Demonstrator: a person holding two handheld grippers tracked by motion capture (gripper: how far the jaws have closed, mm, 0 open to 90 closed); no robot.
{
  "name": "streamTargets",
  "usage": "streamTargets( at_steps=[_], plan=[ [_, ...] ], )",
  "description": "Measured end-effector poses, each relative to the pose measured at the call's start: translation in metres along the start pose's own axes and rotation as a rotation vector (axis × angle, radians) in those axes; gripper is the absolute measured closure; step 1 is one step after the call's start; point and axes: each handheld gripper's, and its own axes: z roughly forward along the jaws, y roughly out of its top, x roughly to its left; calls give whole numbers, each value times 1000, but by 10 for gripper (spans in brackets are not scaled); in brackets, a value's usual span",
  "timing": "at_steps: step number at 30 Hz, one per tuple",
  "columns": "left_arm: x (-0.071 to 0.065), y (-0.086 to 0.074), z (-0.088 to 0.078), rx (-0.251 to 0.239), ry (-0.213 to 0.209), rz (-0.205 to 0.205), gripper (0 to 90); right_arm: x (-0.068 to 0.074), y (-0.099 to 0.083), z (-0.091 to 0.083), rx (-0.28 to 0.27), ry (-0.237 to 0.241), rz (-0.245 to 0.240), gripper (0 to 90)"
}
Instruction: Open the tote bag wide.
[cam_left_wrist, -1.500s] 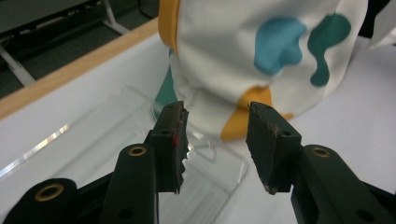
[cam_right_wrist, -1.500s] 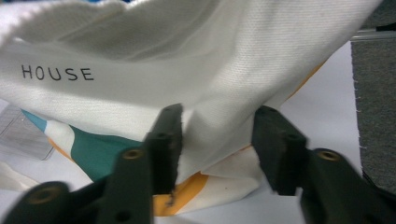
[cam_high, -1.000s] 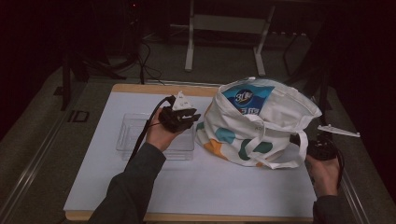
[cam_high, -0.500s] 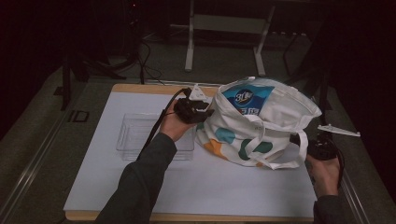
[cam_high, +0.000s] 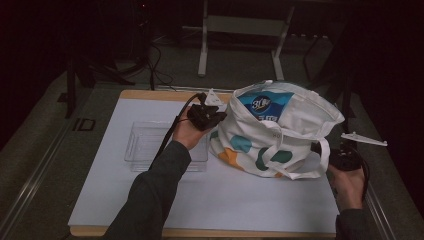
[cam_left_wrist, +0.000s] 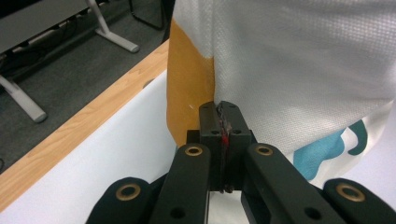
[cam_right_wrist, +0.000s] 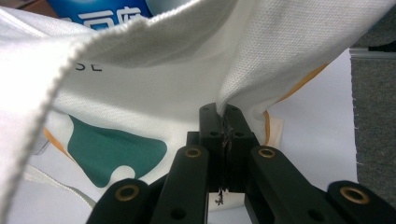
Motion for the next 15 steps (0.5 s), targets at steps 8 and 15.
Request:
streamTargets(
  at_steps=[8, 15],
  plan=[
    [7, -2, -3, -6, -2, -32, 900, 5, 7, -4, -19, 12, -15, 893],
    [12, -3, -3, -11, -2, -58, 900, 8, 12, -5, -30, 16, -25, 893]
  ],
)
